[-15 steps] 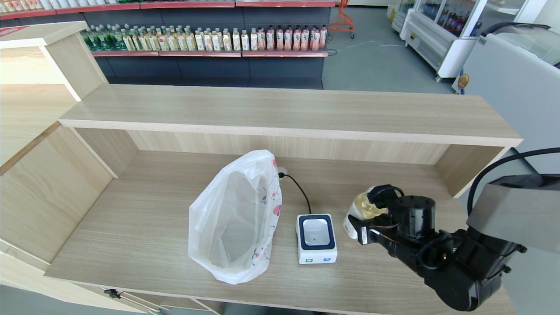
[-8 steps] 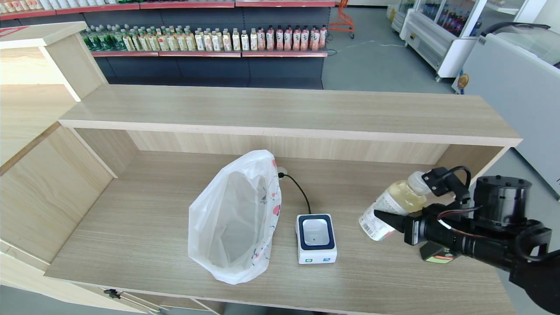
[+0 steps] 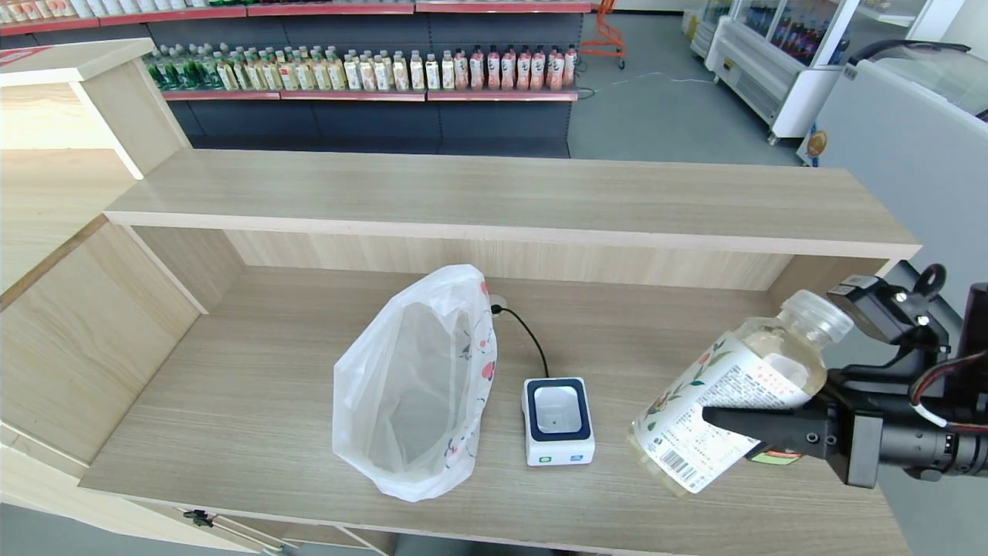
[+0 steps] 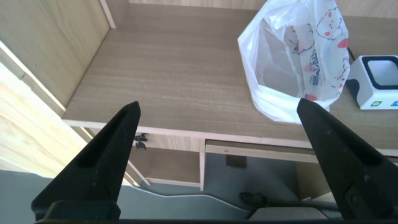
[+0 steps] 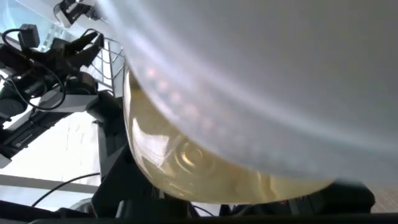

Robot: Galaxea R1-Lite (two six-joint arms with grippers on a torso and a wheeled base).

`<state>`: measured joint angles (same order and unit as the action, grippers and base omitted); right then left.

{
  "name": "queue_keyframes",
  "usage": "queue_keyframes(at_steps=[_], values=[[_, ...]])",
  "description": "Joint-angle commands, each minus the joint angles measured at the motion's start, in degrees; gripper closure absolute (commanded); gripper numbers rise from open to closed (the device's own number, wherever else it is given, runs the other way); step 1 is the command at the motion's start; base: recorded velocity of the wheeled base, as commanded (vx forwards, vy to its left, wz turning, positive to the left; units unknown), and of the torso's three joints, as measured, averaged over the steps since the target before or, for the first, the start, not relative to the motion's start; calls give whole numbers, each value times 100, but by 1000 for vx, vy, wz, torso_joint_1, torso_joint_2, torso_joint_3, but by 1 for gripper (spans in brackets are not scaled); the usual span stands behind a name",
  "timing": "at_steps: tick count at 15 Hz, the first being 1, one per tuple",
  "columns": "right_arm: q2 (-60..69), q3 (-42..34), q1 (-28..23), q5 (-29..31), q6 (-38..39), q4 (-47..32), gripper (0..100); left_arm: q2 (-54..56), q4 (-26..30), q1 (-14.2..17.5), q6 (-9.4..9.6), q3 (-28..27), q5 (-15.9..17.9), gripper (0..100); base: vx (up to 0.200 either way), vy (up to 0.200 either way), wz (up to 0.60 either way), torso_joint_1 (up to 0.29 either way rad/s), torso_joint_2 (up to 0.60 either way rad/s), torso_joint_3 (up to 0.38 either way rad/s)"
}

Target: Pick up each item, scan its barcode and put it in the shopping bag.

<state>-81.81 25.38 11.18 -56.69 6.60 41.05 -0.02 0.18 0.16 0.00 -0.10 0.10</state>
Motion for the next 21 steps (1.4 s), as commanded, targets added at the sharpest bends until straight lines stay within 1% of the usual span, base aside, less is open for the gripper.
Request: queue_keyframes(at_steps=[1,3,5,6,9,16,19,21], values=[[7,11,16,-159,17,0,100,2,-1,2,0,1,-1,0,0,0,0,0,0,0],[7,28,16,-484,26,0,100,2,-1,2,0,1,-1,0,0,0,0,0,0,0],[51,11,25,-686,52,-9,100,2,-1,2,0,1,-1,0,0,0,0,0,0,0],[95,-77,130,-791,123,-9,100,2,-1,2,0,1,-1,0,0,0,0,0,0,0],[42,-104,429,-800,123,-9,100,2,-1,2,0,1,-1,0,0,0,0,0,0,0],[-151,-147,895,-739,105,9,100,2,-1,2,0,1,-1,0,0,0,0,0,0,0],[-379,-112,1053,-413,79,53,100,2,-1,2,0,1,-1,0,0,0,0,0,0,0],[-397,-130,1158,-361,79,53,100,2,-1,2,0,1,-1,0,0,0,0,0,0,0]])
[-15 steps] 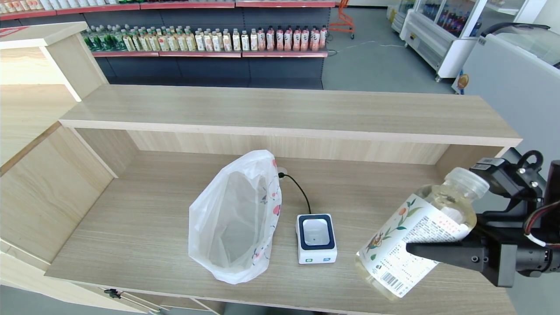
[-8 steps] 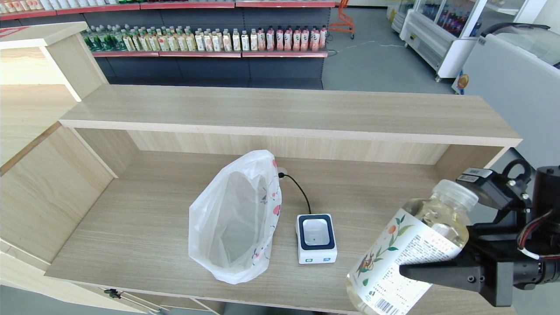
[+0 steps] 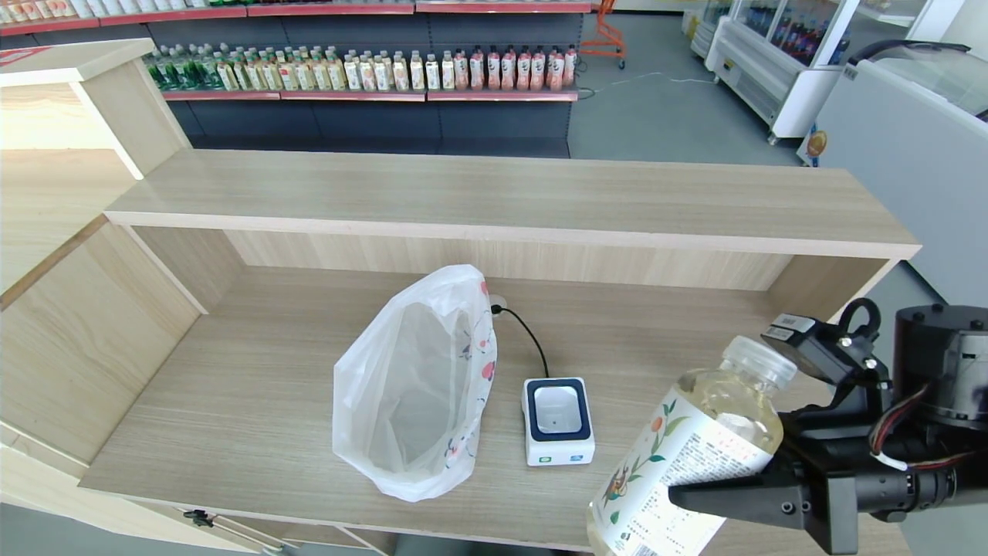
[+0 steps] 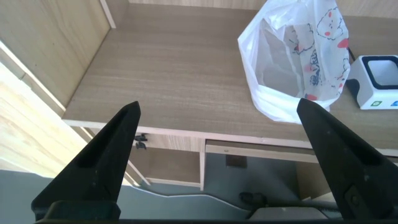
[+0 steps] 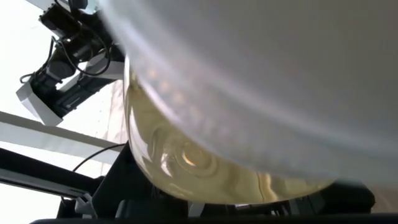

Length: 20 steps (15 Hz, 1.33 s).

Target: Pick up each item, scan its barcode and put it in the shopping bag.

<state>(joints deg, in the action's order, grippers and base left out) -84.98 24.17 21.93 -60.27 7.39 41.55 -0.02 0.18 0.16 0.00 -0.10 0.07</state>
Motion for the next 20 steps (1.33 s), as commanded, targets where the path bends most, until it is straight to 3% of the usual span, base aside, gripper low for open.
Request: queue_keyframes(at_steps=[1,6,19,20], values=[[-89,-9,145,7,0,3,100,2,-1,2,0,1,1,0,0,0,0,0,0,0],[-186,8,365,235,-115,11,100,2,-1,2,0,1,-7,0,0,0,0,0,0,0],[-335,-18,347,525,-167,258,100,2,-1,2,0,1,1,0,0,0,0,0,0,0],[-361,8,329,824,-299,258,100,2,-1,2,0,1,1,0,0,0,0,0,0,0]])
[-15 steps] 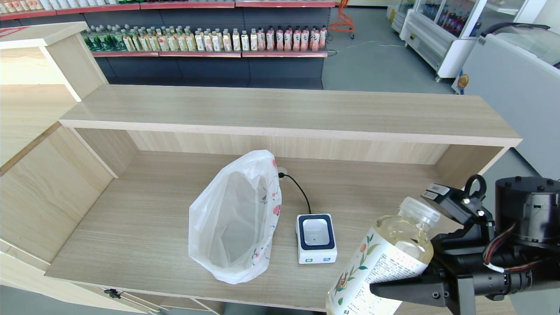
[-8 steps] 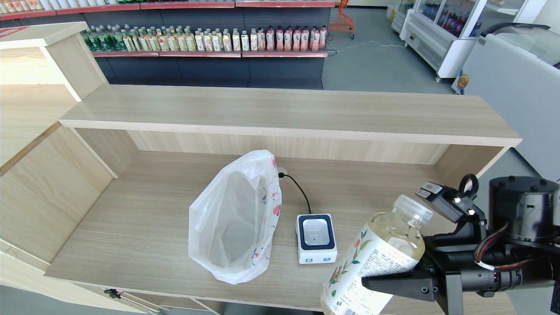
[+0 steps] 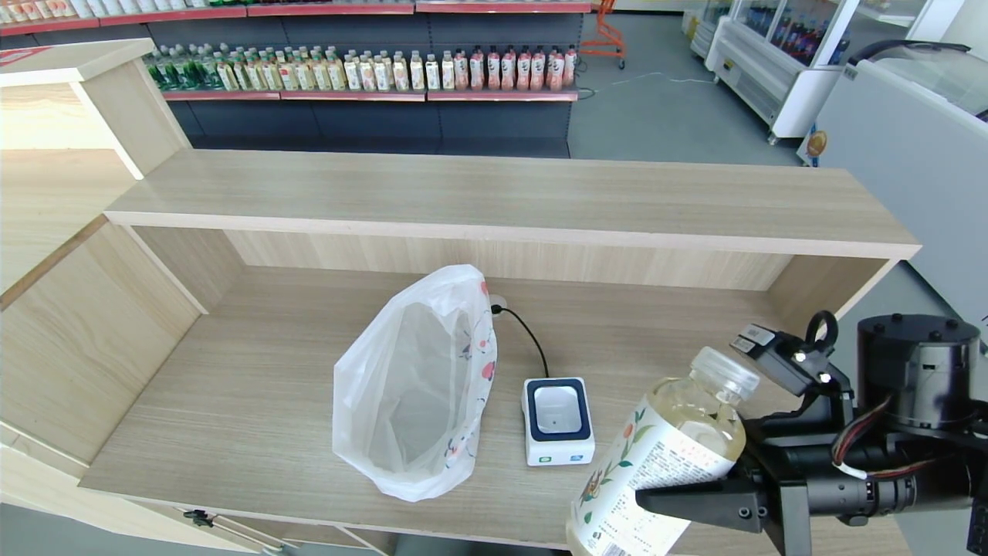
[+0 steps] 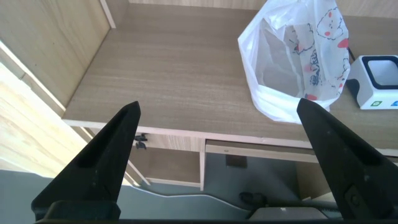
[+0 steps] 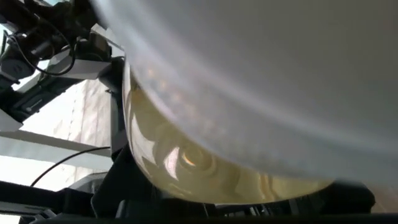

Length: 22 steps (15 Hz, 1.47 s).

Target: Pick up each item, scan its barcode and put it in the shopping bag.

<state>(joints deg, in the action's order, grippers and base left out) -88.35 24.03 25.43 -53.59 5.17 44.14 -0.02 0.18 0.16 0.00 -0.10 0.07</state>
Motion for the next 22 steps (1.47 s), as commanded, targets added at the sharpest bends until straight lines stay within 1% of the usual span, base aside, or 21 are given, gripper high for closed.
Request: queue_keyframes(at_steps=[1,2,3,5,6,7,9,10,11,12,14,15,16,19,20,21,22], values=[[-130,49,-47,921,-578,95,100,2,-1,2,0,1,1,0,0,0,0,0,0,0],[-209,-12,-187,1615,-1158,385,100,2,-1,2,0,1,1,0,0,0,0,0,0,0],[-280,-126,-513,1940,-1730,745,100,2,-1,2,0,1,1,0,0,0,0,0,0,0],[-394,-126,-891,2204,-2802,1193,100,2,-1,2,0,1,1,0,0,0,0,0,0,0],[-403,-126,-952,2283,-3277,1316,100,2,-1,2,0,1,1,0,0,0,0,0,0,0],[-412,-126,-952,2318,-3532,1343,100,2,-1,2,0,1,1,0,0,0,0,0,0,0],[-526,-74,-943,2503,-4525,1351,100,2,-1,2,0,1,1,0,0,0,0,0,0,0],[-552,-39,-935,2555,-4718,1351,100,2,-1,2,0,1,1,0,0,0,0,0,0,0],[-587,49,-935,2837,-5351,1351,100,2,-1,2,0,1,1,0,0,0,0,0,0,0],[-570,58,-935,2977,-5676,1351,100,2,-1,2,0,1,-7,0,0,0,0,0,0,0],[-535,32,-952,3047,-6080,1351,100,2,-1,2,0,1,1,0,0,0,0,0,0,0],[-491,41,-1066,3065,-6370,1351,100,2,-1,2,0,1,1,0,0,0,0,0,0,0],[-420,49,-1189,3083,-6458,1351,100,2,-1,2,9,1,1,0,0,0,0,0,0,0],[-245,-3,-1286,3434,-6476,1351,100,2,-1,2,9,1,1,0,0,0,0,0,0,0],[-236,14,-1286,3443,-6476,1351,100,2,-1,2,26,1,1,0,0,0,0,0,0,0],[-236,58,-1277,3443,-6467,1351,100,2,-1,2,0,1,1,0,0,0,0,0,0,0],[-236,67,-1277,3434,-6467,1351,100,2,-1,2,0,1,1,0,0,200,0,-2,2,2]])
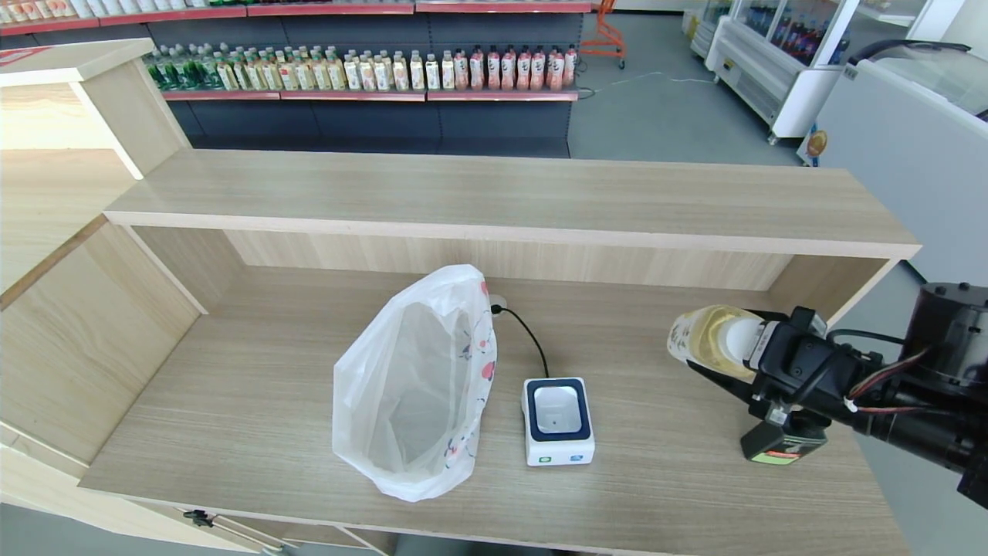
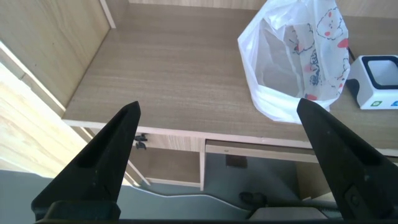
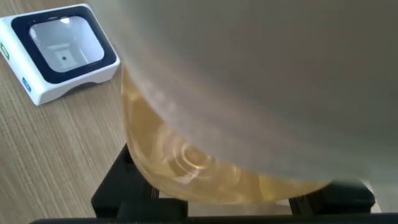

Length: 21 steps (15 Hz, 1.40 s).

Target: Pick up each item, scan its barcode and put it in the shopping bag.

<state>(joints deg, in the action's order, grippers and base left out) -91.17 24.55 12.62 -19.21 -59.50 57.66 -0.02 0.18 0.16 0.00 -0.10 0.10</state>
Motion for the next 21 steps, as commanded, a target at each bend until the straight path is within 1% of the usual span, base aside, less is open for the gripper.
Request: queue_keyframes(at_steps=[1,4,6,9,11,13,15,17,19,21], values=[[47,50,4,-30,18,-1,100,2,-1,2,0,1,-1,0,0,200,0,2,-2,2],[-6,58,-22,-258,141,-44,100,2,-1,2,-9,1,-1,0,0,200,0,-2,2,4],[-58,50,-93,-302,141,-53,100,2,-1,2,-9,1,-1,0,0,200,0,17,10,-2],[-261,76,-146,-689,220,-36,100,2,-1,2,0,1,-1,0,0,200,0,-4,-1,4],[-454,138,-260,-812,281,-9,100,2,-1,2,0,1,-1,0,0,200,0,5,2,-2],[-744,269,-392,-1304,316,-9,100,2,-1,2,0,1,-1,0,0,0,0,0,0,0],[-867,261,-541,-1630,510,-1,100,2,-1,2,0,1,-1,0,0,0,0,0,0,0],[-1104,278,-796,-1928,475,61,100,2,-1,2,0,1,-1,0,0,0,0,0,0,0],[-1368,252,-937,-2104,475,351,100,2,-1,2,0,1,-1,0,0,0,0,0,0,0],[-1781,234,-1007,-2236,369,914,100,2,-1,2,0,1,-1,0,0,0,0,0,0,0]])
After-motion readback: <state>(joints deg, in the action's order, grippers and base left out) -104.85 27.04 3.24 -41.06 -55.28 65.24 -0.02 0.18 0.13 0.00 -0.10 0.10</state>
